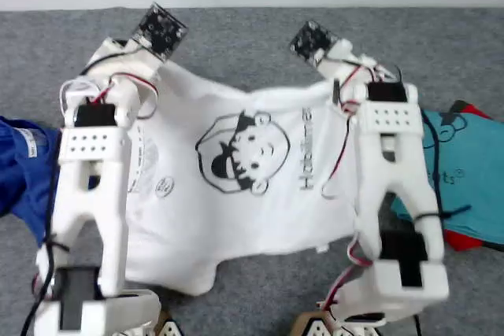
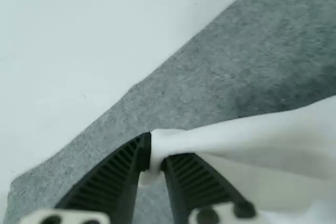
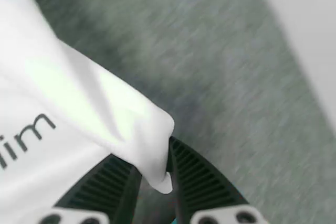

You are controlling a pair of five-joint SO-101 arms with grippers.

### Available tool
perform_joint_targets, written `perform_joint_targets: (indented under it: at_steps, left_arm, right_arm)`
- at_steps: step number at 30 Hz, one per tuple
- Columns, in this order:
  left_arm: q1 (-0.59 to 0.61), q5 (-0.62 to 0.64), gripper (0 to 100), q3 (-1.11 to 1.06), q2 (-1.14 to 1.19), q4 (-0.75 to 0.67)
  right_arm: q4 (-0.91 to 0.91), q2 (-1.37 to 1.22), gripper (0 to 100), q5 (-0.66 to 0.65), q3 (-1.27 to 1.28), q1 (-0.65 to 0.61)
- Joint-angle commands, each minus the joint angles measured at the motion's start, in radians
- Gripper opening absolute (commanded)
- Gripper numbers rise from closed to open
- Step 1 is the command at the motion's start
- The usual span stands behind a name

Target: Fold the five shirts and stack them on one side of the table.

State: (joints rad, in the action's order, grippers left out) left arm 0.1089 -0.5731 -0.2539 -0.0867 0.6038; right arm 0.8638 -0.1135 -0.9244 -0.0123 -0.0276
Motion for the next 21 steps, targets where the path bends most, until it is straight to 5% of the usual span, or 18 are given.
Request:
perform_joint_targets:
  at_steps: [1, 8, 15, 21]
  left_arm:
    - [0.023, -0.017, 0, 0.166, 0.104, -0.061]
    - [0.032, -0.017, 0, 0.424, 0.319, -0.074]
    - [0.034, -0.017, 0, 0.446, 0.333, -0.071]
    - [0.023, -0.021, 0, 0.490, 0.295, 0.230]
  right_arm:
    - [-0.087, -0.114, 1.1, -0.011, -0.216, -0.008]
    - [-0.128, -0.378, 1.1, -0.029, -0.512, -0.031]
    - [-0.119, -0.490, 1.1, -0.064, -0.621, -0.047]
    - [0.077, -0.467, 1.1, -0.068, -0.672, -0.047]
